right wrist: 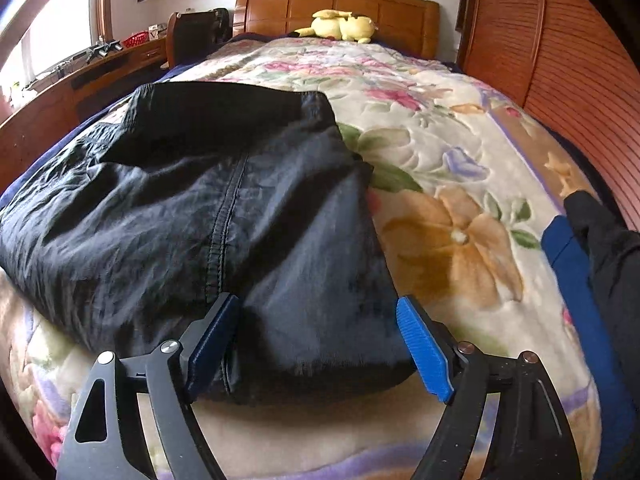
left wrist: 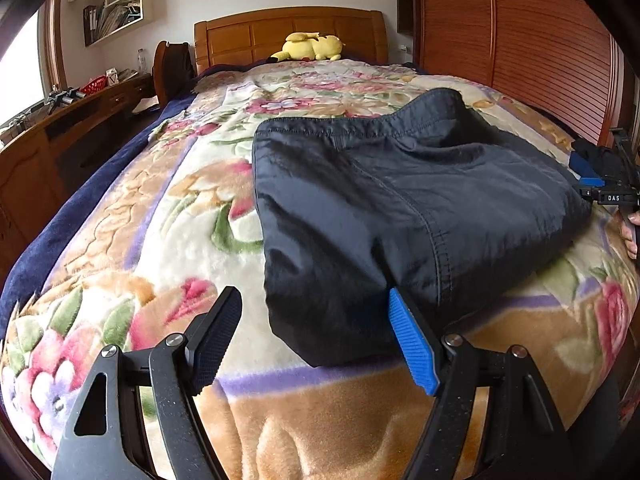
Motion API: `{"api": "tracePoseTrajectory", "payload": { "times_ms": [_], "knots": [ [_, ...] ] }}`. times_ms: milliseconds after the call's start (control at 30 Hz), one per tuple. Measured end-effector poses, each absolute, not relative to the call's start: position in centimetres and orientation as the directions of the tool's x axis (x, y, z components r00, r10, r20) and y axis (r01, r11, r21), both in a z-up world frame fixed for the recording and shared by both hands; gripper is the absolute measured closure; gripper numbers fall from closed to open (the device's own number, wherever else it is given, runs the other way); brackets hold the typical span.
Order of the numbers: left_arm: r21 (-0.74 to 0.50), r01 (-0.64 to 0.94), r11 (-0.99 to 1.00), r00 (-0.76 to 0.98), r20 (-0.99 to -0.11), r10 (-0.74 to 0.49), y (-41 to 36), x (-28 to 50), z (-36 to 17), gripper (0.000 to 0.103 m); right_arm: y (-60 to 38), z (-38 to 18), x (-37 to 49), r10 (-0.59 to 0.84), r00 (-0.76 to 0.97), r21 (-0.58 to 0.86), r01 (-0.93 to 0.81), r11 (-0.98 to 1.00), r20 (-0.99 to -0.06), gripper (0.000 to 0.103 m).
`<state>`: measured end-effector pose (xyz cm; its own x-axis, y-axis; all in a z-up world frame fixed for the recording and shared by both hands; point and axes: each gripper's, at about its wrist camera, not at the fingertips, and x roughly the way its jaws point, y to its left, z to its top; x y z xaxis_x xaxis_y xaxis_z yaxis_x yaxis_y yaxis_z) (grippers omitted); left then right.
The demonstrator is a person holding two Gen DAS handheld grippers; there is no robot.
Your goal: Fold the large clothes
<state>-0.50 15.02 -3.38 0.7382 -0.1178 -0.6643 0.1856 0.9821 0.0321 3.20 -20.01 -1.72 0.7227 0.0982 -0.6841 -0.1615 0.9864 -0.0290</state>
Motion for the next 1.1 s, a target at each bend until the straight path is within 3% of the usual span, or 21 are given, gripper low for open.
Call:
{"api": "tracePoseTrajectory", "payload": {
  "times_ms": [333, 367, 467, 567, 600, 633, 733, 1100],
  "knots": [
    [-0.053, 0.175, 0.983, 0.736, -0.656, -0.167, 15.7, -0.3, -4.6, 0.027, -20.3, -3.5, 3.8, 0.142, 0.711, 0.028, -0.17, 0.985, -0.689, 0.021],
    [-0.061, 0.178, 0.982, 0.738, -0.652, -0.174, 15.7, -0.3, -4.6, 0.032, -20.4, -3.5, 3.8, 0.154, 0.705, 0.04, -0.176, 0.984, -0.692, 0.022],
    [-0.133, 0.217, 0.967, 0.719, -0.649, -0.251, 15.8, -0.3, -4.8, 0.054, -20.6, -3.5, 3.9, 0.227, 0.685, 0.093, -0.227, 0.969, -0.692, 0.041],
    [-0.15, 0.242, 0.958, 0.711, -0.645, -0.281, 15.4, -0.4, -4.7, 0.082, -20.1, -3.3, 3.4, 0.242, 0.691, 0.072, -0.266, 0.961, -0.682, 0.063],
    [-0.139, 0.242, 0.96, 0.715, -0.644, -0.273, 15.1, -0.5, -4.5, 0.086, -19.9, -3.1, 3.1, 0.236, 0.697, 0.054, -0.272, 0.961, -0.677, 0.075],
    [-0.126, 0.243, 0.962, 0.72, -0.641, -0.265, 14.9, -0.7, -4.3, 0.087, -19.8, -2.9, 2.8, 0.221, 0.71, 0.031, -0.271, 0.962, -0.668, 0.083],
    [-0.097, 0.237, 0.967, 0.751, -0.613, -0.246, 14.7, -1.7, -3.4, 0.091, -20.2, -2.1, 1.3, 0.22, 0.736, 0.019, -0.27, 0.963, -0.64, 0.089],
    [-0.137, 0.233, 0.963, 0.795, -0.543, -0.269, 16.4, -8.5, -0.9, 0.093, -21.7, -0.2, -7.1, 0.263, 0.774, 0.029, -0.303, 0.953, -0.576, 0.092]
  ]
}}
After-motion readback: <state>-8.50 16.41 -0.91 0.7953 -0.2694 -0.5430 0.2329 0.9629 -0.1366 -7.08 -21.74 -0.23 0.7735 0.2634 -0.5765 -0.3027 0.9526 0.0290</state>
